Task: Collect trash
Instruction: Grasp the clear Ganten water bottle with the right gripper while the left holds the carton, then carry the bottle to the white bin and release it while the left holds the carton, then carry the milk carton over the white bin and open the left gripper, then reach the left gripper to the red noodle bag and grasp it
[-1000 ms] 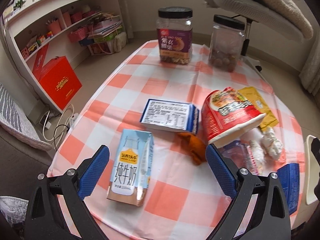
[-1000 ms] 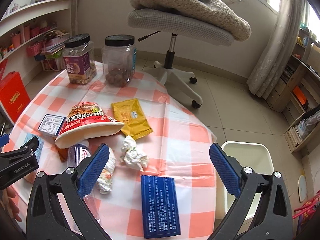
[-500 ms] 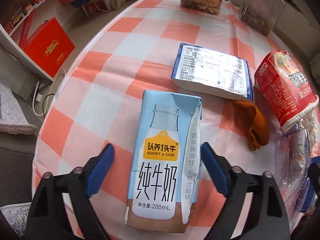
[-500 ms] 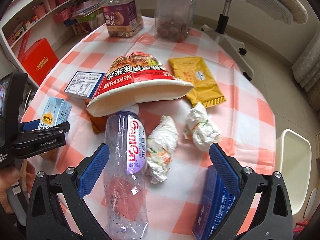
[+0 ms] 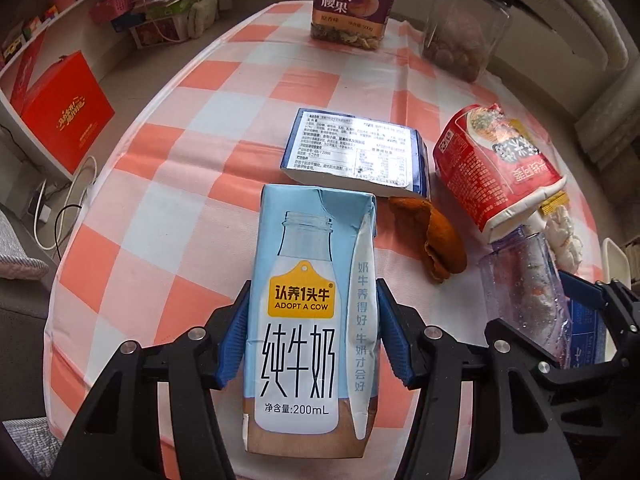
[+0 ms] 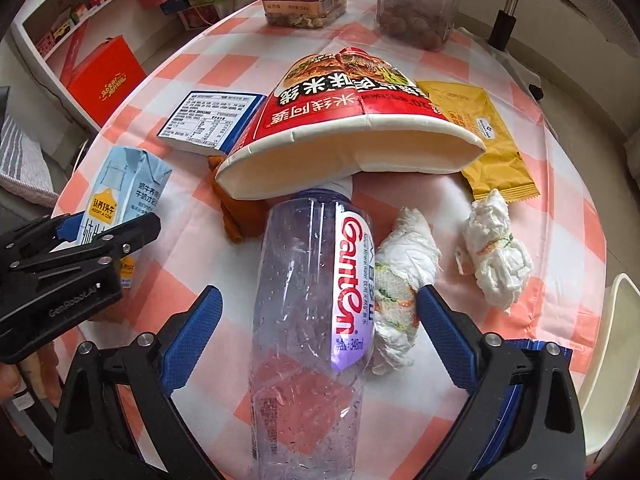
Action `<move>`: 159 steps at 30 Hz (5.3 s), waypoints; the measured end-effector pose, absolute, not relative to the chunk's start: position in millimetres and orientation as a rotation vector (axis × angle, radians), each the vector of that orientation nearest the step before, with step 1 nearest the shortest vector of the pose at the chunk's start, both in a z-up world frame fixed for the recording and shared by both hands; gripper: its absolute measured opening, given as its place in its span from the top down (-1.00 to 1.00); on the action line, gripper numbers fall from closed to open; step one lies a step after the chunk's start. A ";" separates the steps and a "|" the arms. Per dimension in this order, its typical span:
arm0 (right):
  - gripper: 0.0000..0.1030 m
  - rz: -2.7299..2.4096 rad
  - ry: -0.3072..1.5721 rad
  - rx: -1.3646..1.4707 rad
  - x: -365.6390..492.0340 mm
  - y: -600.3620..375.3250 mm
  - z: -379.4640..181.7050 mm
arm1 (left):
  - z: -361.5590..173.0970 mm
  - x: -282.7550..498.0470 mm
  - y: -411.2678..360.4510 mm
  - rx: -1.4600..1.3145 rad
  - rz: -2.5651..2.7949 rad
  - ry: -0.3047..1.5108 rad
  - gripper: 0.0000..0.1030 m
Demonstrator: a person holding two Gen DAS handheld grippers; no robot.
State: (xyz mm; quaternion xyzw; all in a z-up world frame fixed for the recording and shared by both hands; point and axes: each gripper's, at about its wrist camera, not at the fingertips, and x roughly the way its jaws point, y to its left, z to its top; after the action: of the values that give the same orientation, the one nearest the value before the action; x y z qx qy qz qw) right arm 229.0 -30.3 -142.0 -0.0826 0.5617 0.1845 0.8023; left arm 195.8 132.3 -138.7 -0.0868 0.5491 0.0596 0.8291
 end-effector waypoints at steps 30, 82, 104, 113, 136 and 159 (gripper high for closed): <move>-0.03 0.505 0.994 -0.024 212.6 -50.7 -64.2 | -64.0 168.0 136.8 -0.245 0.124 0.938 -0.12; -0.82 -0.301 0.681 0.387 141.8 -411.3 -3.6 | -19.3 172.2 -169.6 -0.096 -0.466 0.842 -0.12; -0.86 -0.480 0.568 0.579 102.6 -486.5 4.5 | -40.3 195.5 -290.0 -0.054 -0.619 0.978 -0.27; -0.86 -0.466 0.602 0.495 114.0 -466.3 3.4 | -35.1 192.0 -264.7 -0.002 -0.534 0.920 -0.34; -0.86 -0.352 0.692 0.074 157.6 -327.1 -11.0 | -23.4 200.2 -130.4 0.049 -0.250 0.789 -0.62; -0.86 -0.157 0.771 0.053 213.9 -207.7 -31.4 | -79.6 272.7 26.8 -0.174 -0.068 1.064 -0.67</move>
State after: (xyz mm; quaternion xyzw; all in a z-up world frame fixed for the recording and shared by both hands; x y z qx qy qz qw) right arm 213.9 -207.7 -31.4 0.0260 0.3754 -0.0767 0.9233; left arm 272.7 26.8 -79.6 -0.0829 0.5065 -0.0324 0.8576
